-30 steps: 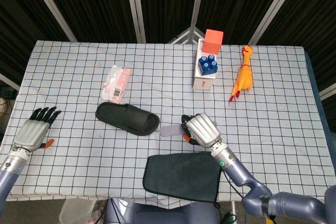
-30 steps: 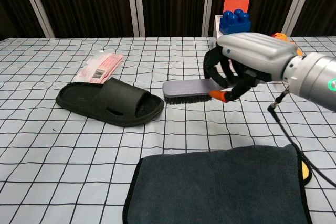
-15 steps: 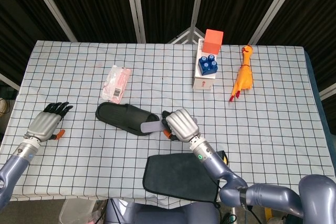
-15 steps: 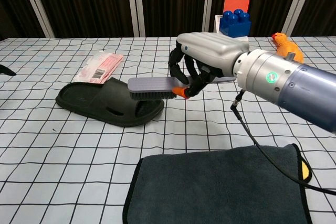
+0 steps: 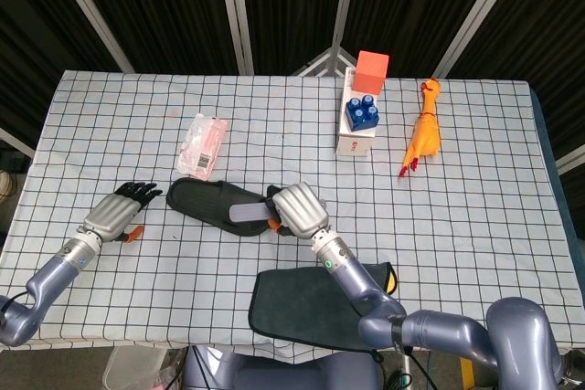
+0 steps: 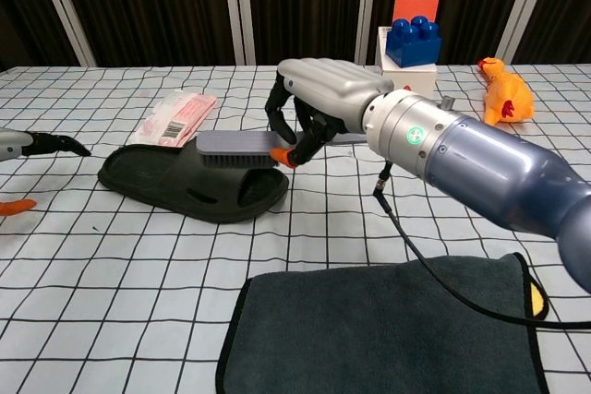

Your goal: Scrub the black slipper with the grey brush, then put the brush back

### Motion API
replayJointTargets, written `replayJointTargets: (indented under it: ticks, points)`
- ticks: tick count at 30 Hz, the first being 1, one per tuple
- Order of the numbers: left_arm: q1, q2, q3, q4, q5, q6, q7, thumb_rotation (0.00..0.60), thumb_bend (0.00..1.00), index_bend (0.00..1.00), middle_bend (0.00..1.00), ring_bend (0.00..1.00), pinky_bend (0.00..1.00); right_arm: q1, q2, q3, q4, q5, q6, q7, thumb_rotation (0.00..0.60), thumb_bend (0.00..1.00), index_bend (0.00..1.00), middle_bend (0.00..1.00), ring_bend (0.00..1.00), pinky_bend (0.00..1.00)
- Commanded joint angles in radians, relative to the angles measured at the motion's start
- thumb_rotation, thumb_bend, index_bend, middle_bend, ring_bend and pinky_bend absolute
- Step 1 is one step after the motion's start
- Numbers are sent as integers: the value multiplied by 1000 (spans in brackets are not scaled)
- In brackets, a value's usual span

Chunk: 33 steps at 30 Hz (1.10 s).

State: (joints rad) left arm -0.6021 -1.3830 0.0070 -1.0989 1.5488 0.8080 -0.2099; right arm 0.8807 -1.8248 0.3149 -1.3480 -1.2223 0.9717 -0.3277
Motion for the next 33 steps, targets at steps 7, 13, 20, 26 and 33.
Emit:
replayJointTargets:
  ticks: [7,13,20,26,33]
  points:
    - [-70,-85,44,62,60,-43,-110,600,594,0,0,0,0,35,-61,27,30,-11,43,12,600,966,790,765,641,669]
    - [-83,-98,64,84,71,-45,-148,600,594,0,0,0,0,46,-100,29,53,-27,73,22,600,968,791,770,649,669]
    - [-80,-91,81,88,62,-33,-154,600,595,0,0,0,0,47,-139,6,140,-16,54,55,600,967,790,769,649,669]
    - [-82,-77,83,67,47,-35,-137,600,595,0,0,0,0,43,-162,-13,221,-29,45,101,600,968,790,770,649,669]
    - [-81,-65,82,47,28,-37,-112,600,594,0,0,0,0,34,-162,-23,252,-41,53,115,600,967,791,770,649,669]
